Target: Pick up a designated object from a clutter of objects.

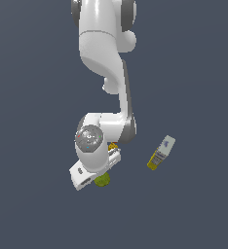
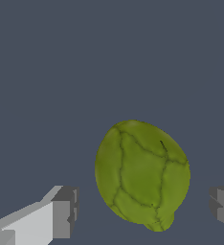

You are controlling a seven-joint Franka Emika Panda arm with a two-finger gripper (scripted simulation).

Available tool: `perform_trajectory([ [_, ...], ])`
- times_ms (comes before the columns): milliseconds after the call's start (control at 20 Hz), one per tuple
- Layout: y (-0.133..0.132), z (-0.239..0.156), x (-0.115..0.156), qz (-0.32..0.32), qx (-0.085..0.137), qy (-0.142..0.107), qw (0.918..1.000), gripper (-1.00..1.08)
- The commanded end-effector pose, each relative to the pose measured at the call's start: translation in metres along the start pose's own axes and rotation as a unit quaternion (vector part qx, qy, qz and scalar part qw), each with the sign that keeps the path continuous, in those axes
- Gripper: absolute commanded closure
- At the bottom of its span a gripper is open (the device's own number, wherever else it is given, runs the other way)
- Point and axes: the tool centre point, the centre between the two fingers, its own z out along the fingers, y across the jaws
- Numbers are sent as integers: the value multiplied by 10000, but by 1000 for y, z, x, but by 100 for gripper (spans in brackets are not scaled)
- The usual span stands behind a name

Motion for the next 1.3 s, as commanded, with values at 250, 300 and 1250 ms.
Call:
perform_trajectory([
  [250,1,18,1,-7,0,1,10000,-92],
  [300,1,18,1,-7,0,1,10000,-92],
  [1250,4,2,-7,-6,0,-2,10000,108],
])
